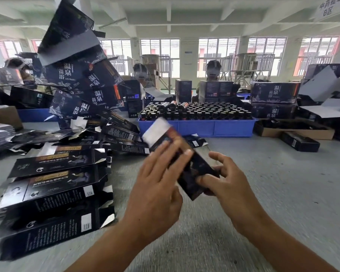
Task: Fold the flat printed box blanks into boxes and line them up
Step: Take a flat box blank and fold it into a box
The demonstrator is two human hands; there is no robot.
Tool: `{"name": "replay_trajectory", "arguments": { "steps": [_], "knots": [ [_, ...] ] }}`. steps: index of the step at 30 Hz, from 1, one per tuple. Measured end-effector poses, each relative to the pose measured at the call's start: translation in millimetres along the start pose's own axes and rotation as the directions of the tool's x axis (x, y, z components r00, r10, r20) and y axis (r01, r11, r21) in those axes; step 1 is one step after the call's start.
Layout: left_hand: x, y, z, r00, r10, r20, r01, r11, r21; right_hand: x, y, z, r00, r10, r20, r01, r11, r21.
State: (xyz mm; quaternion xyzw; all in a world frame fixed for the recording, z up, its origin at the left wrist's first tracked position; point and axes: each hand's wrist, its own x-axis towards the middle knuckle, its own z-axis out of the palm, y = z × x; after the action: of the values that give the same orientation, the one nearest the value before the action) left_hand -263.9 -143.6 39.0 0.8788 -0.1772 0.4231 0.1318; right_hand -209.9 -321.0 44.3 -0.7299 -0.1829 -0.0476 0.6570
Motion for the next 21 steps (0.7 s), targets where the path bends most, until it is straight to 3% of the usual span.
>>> {"name": "replay_trajectory", "arguments": {
  "steps": [2,3,5,7,9,11,16,21],
  "knots": [
    [2.5,-2.6,-3.9,0.967,-0.232,-0.107,0.216,0.966,-0.142,4.9,2.8,-5.9,0.998,0.066,0.022,-0.068,0.995,0.080],
    [3.9,-3.8,-7.3,0.925,-0.369,-0.090,0.335,0.904,-0.265,6.1,3.9,-7.8,0.994,0.089,0.056,-0.093,0.992,0.086],
    [7.5,-6.9,-11.7,0.814,-0.578,0.066,0.520,0.672,-0.528,6.3,5.9,-8.9,0.985,0.115,0.128,-0.122,0.992,0.044],
    [10.6,-11.9,-12.9,0.740,-0.632,0.231,0.576,0.417,-0.703,4.8,7.2,-6.1,0.973,0.116,0.198,-0.107,0.993,-0.052],
    [11.7,-14.2,-12.7,0.741,-0.611,0.279,0.546,0.307,-0.779,2.4,6.8,-3.3,0.963,0.098,0.253,-0.069,0.991,-0.118],
    [10.8,-13.6,-12.7,0.772,-0.583,0.253,0.496,0.303,-0.814,0.3,3.3,-2.8,0.968,0.053,0.247,-0.032,0.996,-0.087],
    [7.1,-7.3,-13.1,0.859,-0.462,0.219,0.435,0.433,-0.789,1.0,-11.8,-11.3,0.979,-0.166,0.116,0.160,0.985,0.061],
    [3.7,-2.3,-8.9,0.876,-0.394,0.279,0.454,0.474,-0.754,-2.7,-18.2,-14.3,0.952,-0.244,0.184,0.258,0.964,-0.059]
  ]
}}
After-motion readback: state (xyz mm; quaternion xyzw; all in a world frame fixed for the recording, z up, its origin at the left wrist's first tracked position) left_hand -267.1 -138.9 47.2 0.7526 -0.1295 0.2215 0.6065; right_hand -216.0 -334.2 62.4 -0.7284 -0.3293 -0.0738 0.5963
